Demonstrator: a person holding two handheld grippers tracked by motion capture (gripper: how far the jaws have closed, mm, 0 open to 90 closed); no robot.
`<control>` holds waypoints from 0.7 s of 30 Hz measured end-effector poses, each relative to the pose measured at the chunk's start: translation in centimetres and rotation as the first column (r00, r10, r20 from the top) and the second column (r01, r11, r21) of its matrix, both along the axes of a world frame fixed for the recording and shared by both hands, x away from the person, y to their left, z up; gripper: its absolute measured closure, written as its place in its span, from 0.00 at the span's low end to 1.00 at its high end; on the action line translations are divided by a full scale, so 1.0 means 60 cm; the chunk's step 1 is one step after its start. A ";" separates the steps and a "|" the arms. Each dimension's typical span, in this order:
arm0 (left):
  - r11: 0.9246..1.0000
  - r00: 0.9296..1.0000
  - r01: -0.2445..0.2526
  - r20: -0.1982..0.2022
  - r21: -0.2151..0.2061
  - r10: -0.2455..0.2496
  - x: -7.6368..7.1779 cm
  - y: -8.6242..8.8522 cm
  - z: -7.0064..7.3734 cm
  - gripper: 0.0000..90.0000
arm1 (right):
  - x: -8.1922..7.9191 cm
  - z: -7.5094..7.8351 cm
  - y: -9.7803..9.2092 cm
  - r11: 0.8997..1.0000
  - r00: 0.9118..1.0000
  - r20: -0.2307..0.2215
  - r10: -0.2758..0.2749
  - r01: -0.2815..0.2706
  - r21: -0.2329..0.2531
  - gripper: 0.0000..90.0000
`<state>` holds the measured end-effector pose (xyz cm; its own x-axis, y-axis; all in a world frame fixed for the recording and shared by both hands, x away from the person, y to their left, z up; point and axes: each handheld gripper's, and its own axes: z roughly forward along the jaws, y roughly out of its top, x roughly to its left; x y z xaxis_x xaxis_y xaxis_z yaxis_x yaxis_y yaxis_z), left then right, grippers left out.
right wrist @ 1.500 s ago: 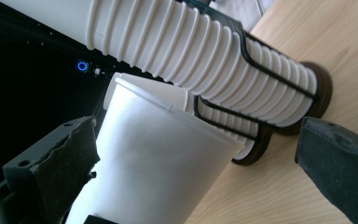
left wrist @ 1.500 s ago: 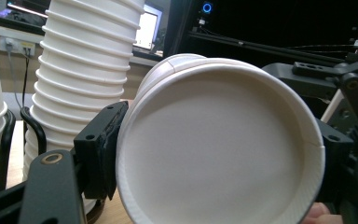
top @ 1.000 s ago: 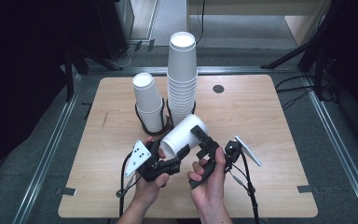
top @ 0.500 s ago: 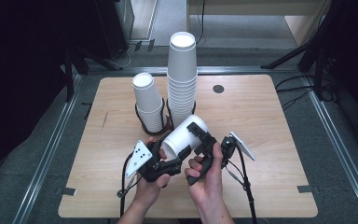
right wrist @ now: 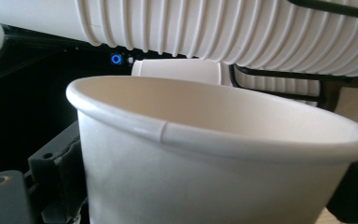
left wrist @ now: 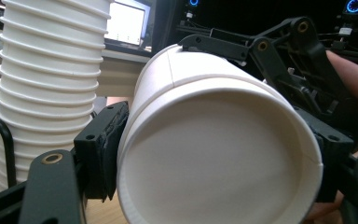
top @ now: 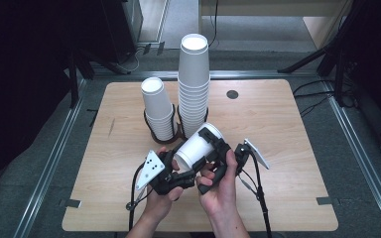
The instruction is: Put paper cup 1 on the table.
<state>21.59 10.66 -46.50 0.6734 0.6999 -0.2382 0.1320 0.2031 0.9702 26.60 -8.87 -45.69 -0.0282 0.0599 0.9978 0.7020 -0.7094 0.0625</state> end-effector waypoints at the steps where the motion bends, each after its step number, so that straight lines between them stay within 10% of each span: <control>1: 1.000 1.000 0.000 0.001 0.002 0.000 0.000 0.000 0.000 0.25 | 0.000 0.000 0.001 1.000 1.000 0.001 0.000 0.000 0.007 0.09; 21: 1.000 0.997 0.030 -0.069 -0.008 -0.031 0.004 0.008 0.009 0.08 | -0.007 0.001 -0.015 0.993 0.991 0.074 -0.115 0.113 0.026 0.15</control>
<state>21.85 11.16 -45.98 0.6761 0.6774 -0.2898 0.2053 0.2045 0.9571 26.20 -9.74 -45.60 -0.0979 0.0454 0.9942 0.6103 -0.7863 0.0960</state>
